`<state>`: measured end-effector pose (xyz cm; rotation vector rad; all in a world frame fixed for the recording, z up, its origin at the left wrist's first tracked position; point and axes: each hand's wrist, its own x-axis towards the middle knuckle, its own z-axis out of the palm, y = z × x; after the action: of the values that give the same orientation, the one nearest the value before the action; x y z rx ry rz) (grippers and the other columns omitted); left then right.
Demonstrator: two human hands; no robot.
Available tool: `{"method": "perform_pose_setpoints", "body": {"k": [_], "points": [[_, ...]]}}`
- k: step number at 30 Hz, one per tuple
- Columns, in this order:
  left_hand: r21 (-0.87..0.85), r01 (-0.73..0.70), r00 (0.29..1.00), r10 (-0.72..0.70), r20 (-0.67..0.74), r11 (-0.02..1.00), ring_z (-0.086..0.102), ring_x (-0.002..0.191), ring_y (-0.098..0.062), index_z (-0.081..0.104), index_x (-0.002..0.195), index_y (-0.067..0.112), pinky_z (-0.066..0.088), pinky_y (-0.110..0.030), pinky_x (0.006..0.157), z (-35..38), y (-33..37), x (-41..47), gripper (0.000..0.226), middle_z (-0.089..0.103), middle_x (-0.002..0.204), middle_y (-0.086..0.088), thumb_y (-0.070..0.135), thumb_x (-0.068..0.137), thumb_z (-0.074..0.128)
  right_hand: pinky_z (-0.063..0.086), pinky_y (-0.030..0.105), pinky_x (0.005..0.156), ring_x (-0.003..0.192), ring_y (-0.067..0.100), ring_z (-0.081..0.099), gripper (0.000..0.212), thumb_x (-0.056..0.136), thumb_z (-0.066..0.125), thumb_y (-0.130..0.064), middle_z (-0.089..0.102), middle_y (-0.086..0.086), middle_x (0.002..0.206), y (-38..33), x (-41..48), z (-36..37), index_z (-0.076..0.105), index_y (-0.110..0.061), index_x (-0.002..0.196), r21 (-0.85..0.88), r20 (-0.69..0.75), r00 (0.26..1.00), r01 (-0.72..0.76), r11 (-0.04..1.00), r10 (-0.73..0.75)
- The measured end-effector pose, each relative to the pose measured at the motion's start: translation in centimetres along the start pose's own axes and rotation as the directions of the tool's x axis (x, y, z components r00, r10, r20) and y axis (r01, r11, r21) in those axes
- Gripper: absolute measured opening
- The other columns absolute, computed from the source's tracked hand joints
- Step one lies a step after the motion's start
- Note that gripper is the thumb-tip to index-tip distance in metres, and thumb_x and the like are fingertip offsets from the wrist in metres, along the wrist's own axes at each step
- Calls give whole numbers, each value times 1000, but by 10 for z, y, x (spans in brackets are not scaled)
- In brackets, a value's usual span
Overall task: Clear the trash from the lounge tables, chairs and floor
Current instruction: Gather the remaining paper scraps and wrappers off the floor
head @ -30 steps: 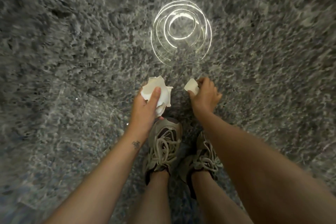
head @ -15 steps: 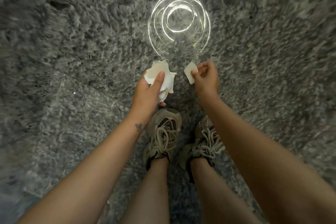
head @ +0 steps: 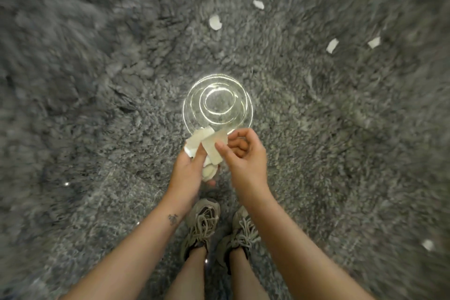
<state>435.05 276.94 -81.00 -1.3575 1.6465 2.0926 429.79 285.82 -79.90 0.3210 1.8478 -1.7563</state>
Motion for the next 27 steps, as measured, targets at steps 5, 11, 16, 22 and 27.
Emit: {"method": "perform_pose_setpoints", "body": {"k": [5, 11, 16, 22, 27], "points": [[-48, -119, 990, 122, 71, 992, 58, 45, -8, 60, 96, 18, 46, -22, 37, -2, 103, -60, 24, 67, 61, 3, 36, 89, 46, 51, 20, 66, 70, 11, 58, 19, 80, 69, -3, 59, 7, 79, -103, -45, 5, 52, -14, 82, 0, -67, 994, 88, 996, -88], [-14, -313, 924, 307, 227, 950, 62, 63, -16, 61, 105, 17, 46, -29, 45, 9, 220, -142, 41, 69, 81, -5, 45, 76, 52, 46, 14, 57, 57, 0, 54, 19, 79, 69, -1, 56, 4, 77, -229, -113, -4, 52, -11, 80, 22, -168, 951, 267, 963, -260], [12, -484, 812, 443, 380, 875, 64, 69, -15, 61, 112, 18, 51, -29, 48, 33, 290, -209, 47, 71, 82, 1, 52, 81, 57, 47, 18, 59, 60, 3, 54, 20, 79, 70, -7, 56, 0, 75, -314, -169, -21, 52, -15, 79, -62, -298, 860, 415, 907, -414], [-12, -578, 681, 491, 544, 816, 64, 69, -18, 61, 108, 31, 46, -30, 47, 76, 350, -276, 43, 71, 87, -1, 59, 75, 58, 46, 15, 57, 59, 1, 54, 21, 79, 72, -11, 57, -2, 73, -387, -219, -62, 52, -15, 78, -130, -440, 723, 535, 835, -532], [-11, -656, 575, 510, 639, 754, 58, 51, -10, 62, 109, 13, 45, -24, 40, 116, 373, -323, 46, 68, 68, 2, 47, 78, 56, 46, 22, 58, 59, 7, 53, 23, 77, 73, -10, 56, -2, 69, -419, -253, -104, 51, -16, 74, -140, -479, 662, 591, 795, -576]]}}
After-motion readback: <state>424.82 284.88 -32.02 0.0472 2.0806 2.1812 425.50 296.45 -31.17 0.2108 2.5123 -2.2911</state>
